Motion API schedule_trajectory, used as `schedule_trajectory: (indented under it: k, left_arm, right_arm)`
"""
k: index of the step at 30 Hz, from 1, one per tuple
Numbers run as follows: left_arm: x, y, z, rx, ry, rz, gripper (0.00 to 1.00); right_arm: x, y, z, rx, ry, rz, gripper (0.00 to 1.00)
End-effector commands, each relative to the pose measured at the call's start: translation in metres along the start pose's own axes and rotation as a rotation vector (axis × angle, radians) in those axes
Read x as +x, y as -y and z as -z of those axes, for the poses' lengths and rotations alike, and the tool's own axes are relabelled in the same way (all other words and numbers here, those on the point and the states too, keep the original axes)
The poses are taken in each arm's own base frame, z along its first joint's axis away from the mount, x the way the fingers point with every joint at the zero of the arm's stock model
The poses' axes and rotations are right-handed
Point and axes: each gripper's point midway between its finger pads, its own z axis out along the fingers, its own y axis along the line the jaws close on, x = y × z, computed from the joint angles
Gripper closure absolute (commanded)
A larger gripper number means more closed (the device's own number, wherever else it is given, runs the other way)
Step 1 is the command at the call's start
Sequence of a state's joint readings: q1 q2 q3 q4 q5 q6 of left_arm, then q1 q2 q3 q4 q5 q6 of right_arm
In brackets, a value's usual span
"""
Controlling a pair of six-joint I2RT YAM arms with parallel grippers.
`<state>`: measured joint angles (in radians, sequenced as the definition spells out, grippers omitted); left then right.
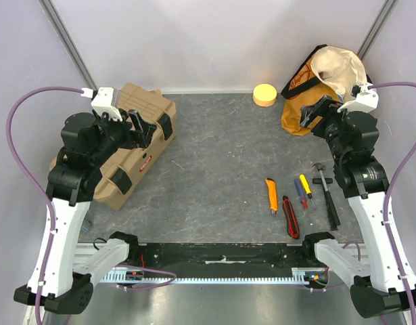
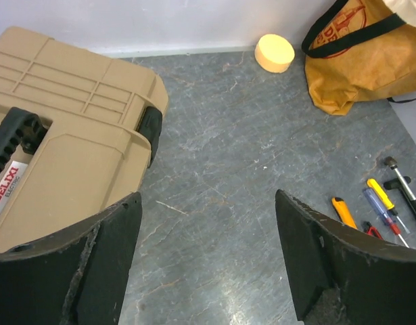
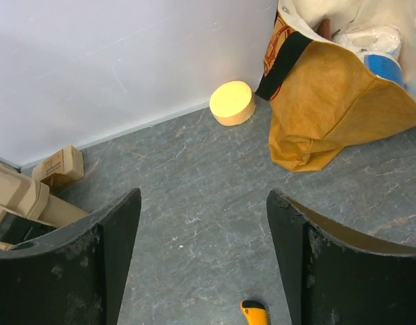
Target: Pack the tool kit
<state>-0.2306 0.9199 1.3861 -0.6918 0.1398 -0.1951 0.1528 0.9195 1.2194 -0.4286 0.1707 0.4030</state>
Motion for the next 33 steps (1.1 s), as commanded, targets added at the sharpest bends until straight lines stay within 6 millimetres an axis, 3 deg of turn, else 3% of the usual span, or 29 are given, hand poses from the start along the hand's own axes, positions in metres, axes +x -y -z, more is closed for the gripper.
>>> schedule_trajectory:
  k: [1,8,17,25,30,33]
  left_arm:
    - [0.003,0.0,0.001,0.013,-0.011,-0.041,0.12]
    - [0.01,-0.012,0.0,-0.032,-0.024,-0.099,0.06]
    - [-0.005,-0.083,-0.014,-0.419,-0.054,-0.185,0.04]
    - [-0.026,-0.131,-0.034,-0.679,-0.091,-0.339,0.01]
    - [-0.026,-0.156,-0.052,-0.745,-0.196,-0.477,0.01]
    - [-0.019,-0.175,-0.058,-0.758,-0.236,-0.441,0.01]
  right_arm:
    - [0.008,-0.003,-0.004,-0.02,-0.025,0.003,0.17]
    - [0.017,-0.005,-0.011,-0.035,-0.058,0.004,0.16]
    - [0.028,-0.008,-0.016,-0.054,-0.095,-0.006,0.16]
    - [0.044,-0.016,-0.017,-0.102,-0.142,-0.04,0.16]
    - [0.05,-0.016,-0.018,-0.11,-0.16,-0.042,0.16]
    - [0.052,-0.016,-0.02,-0.107,-0.167,-0.045,0.16]
